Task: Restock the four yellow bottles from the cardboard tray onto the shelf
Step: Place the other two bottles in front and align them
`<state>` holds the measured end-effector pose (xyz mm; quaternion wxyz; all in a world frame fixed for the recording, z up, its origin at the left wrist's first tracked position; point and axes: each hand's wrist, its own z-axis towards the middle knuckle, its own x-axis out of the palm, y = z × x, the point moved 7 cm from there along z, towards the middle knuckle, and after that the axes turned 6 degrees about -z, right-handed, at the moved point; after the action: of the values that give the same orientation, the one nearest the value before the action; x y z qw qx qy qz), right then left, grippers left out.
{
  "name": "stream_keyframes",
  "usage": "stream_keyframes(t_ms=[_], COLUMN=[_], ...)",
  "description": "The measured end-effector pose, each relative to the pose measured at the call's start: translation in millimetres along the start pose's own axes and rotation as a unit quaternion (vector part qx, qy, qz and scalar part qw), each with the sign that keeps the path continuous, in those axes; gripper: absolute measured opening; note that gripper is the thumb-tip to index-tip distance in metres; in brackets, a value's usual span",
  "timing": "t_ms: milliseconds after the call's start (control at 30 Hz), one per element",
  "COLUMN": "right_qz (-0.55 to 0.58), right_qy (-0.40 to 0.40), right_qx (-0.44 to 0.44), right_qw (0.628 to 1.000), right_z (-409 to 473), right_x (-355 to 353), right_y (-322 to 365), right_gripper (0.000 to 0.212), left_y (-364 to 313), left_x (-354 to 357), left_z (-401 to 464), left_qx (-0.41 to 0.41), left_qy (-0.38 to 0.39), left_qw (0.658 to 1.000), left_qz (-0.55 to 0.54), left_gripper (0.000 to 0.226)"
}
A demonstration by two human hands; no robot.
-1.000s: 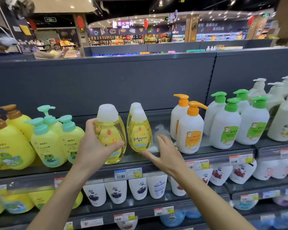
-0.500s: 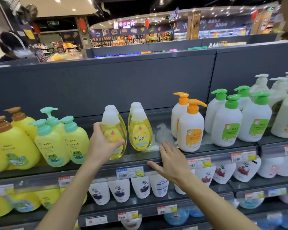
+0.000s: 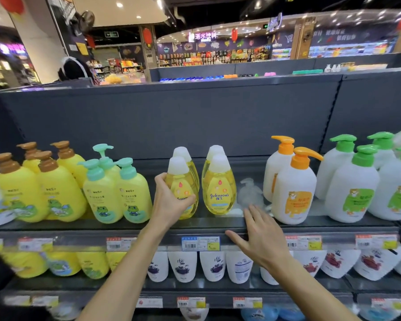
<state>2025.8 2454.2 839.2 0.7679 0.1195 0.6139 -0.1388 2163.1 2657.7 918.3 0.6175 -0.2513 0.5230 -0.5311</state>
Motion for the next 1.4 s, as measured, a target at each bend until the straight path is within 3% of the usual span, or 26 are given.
stream_keyframes(t_ms=[600, 833, 933, 1033, 1167, 1300, 1333, 1400], right_qz=[0.017, 0.020, 0.032, 0.128, 0.362, 0.442, 0.448, 0.442], right_qy=[-0.017, -0.051, -0.047, -0.034, -0.033, -0.038, -0.033, -0.043], right_qx=[-0.009, -0.023, -0.020, -0.007, 0.035, 0.058, 0.070, 0.080], right_qw=[1.000, 0.998, 0.998, 0.991, 0.931, 0.894, 0.891, 0.892], right_z=[-1.6, -1.2, -0.3, 0.0, 16.1, 52.4, 56.6, 58.0], right_x=[-3.9, -8.4, -12.7, -28.2, -70.5, -103.8, -105.6, -103.7], right_y=[1.2, 1.7, 3.3, 4.3, 7.7, 19.6, 23.6, 34.3], right_gripper=[0.092, 0.092, 0.096, 0.094, 0.093, 0.092, 0.086, 0.054], left_y=[3.2, 2.5, -2.5, -17.2, -38.8, -52.0, -51.8, -47.6], left_x=[0.7, -2.0, -2.9, -11.8, -36.2, -43.6, -40.5, -30.9], left_z=[8.6, -8.5, -25.3, -35.2, -28.6, -8.9, -5.8, -4.3], left_qx=[0.017, 0.022, 0.017, 0.048, 0.050, 0.045, 0.040, 0.019], left_qy=[-0.007, -0.044, -0.055, -0.063, -0.053, -0.053, -0.052, -0.049], left_qw=[0.996, 0.993, 0.994, 0.993, 0.996, 0.997, 0.997, 0.997], left_qz=[0.092, 0.112, 0.091, 0.085, 0.045, 0.036, 0.043, 0.053], left_gripper=[0.088, 0.113, 0.114, 0.104, 0.087, 0.085, 0.088, 0.093])
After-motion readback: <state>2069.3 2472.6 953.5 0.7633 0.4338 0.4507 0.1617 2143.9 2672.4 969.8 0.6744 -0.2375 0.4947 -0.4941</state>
